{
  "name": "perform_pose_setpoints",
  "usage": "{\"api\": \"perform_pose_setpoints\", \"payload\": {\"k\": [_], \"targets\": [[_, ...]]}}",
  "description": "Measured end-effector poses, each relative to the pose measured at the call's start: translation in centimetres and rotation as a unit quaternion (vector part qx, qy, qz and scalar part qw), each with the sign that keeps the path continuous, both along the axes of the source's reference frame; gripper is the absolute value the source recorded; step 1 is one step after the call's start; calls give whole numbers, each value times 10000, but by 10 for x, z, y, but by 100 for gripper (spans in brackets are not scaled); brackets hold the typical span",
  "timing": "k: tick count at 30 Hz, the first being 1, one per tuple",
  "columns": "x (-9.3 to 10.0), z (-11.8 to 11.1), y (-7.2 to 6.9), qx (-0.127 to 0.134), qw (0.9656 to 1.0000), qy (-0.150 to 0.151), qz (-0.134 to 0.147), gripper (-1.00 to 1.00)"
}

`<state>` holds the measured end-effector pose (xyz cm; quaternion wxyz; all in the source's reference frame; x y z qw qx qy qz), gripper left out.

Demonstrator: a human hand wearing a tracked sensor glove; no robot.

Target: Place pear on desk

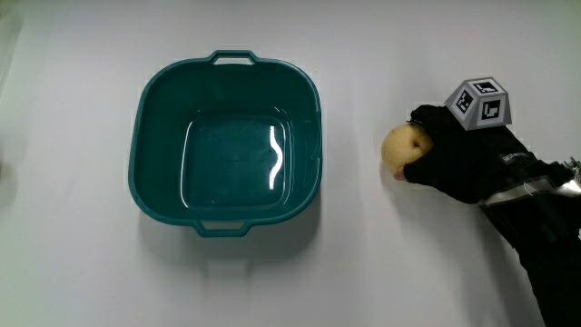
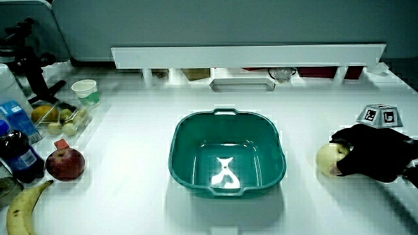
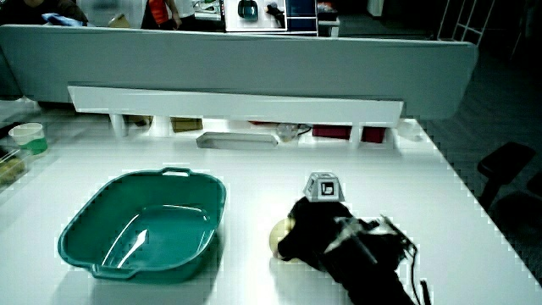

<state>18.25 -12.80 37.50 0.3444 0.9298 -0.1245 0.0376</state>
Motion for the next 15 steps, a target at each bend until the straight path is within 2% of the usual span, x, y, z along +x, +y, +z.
{"api": "perform_pose_setpoints", "payload": {"k": [5,6,7,8,9,10,13,15], "targets": [[26,19,9,-246,9993,-106,265,0],[29,21,11,-238,9994,-105,225,0],[31,21,14,-53,9997,-78,219,0],[31,20,16,-114,9995,-139,276,0],[33,26,17,-64,9997,-64,248,0],[34,28,19,-142,9995,-36,276,0],[34,36,23,-132,9996,-30,263,0],[31,41,25,-281,9993,-139,187,0]]}}
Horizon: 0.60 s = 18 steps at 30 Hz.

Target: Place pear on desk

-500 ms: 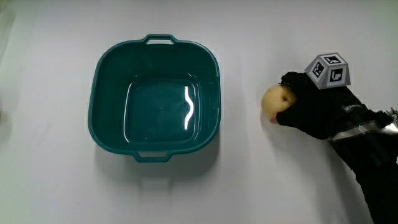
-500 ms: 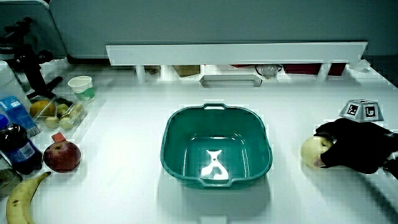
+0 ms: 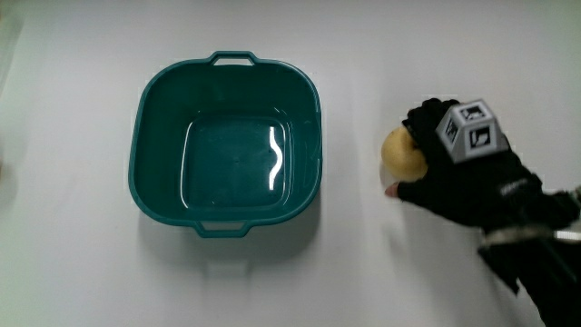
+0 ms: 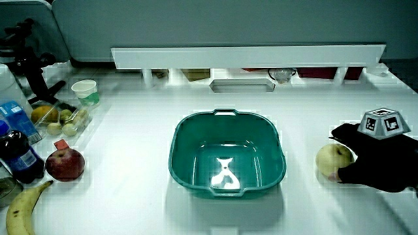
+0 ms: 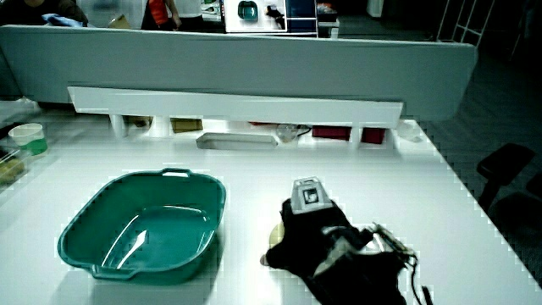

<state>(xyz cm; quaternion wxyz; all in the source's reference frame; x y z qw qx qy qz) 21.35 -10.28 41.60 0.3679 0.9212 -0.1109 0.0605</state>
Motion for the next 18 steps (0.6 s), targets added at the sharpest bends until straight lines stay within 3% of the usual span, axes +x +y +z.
{"api": "perform_pose_setpoints", "payload": {"k": [8,16,17,18], "targets": [[-5,23,8,-147,9992,369,-52,0],[-5,41,14,-360,9982,464,-96,0],[-3,40,15,-257,9988,412,28,0],[-5,39,15,-294,9984,472,-74,0]]}}
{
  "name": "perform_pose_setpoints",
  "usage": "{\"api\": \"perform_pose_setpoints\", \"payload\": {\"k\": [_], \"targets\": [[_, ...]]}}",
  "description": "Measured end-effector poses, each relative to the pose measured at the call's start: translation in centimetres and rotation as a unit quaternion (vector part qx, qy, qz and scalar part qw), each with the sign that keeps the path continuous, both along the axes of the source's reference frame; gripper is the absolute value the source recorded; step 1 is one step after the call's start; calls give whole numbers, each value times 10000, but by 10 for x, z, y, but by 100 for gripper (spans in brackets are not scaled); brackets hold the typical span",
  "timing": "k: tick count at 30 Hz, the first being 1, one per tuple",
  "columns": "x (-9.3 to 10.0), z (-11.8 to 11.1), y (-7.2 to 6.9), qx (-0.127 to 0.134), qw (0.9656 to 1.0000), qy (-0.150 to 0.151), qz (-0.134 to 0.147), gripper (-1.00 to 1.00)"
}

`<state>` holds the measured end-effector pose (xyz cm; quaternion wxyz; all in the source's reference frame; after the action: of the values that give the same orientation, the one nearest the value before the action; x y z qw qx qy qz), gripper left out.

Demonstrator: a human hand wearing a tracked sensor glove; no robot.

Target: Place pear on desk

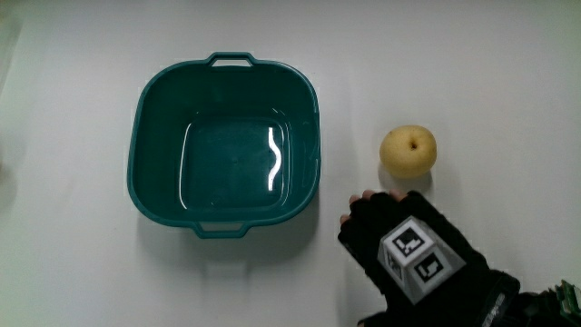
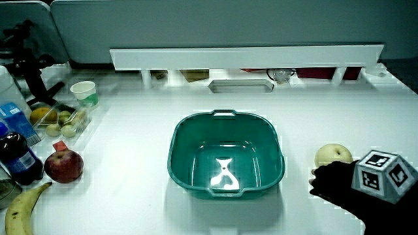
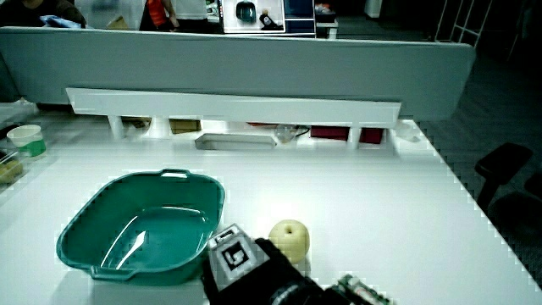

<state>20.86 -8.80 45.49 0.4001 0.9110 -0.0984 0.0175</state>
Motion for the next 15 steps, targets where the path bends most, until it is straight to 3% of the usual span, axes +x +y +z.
{"api": "perform_pose_setpoints", "payload": {"k": [3,10,12,15], "targets": [[-2,0,-1,9,10000,46,-17,0],[0,3,4,-426,9990,-23,93,-7],[-2,1,7,-427,9990,115,24,-20],[-9,-10,14,-146,9989,426,-97,-40]]}}
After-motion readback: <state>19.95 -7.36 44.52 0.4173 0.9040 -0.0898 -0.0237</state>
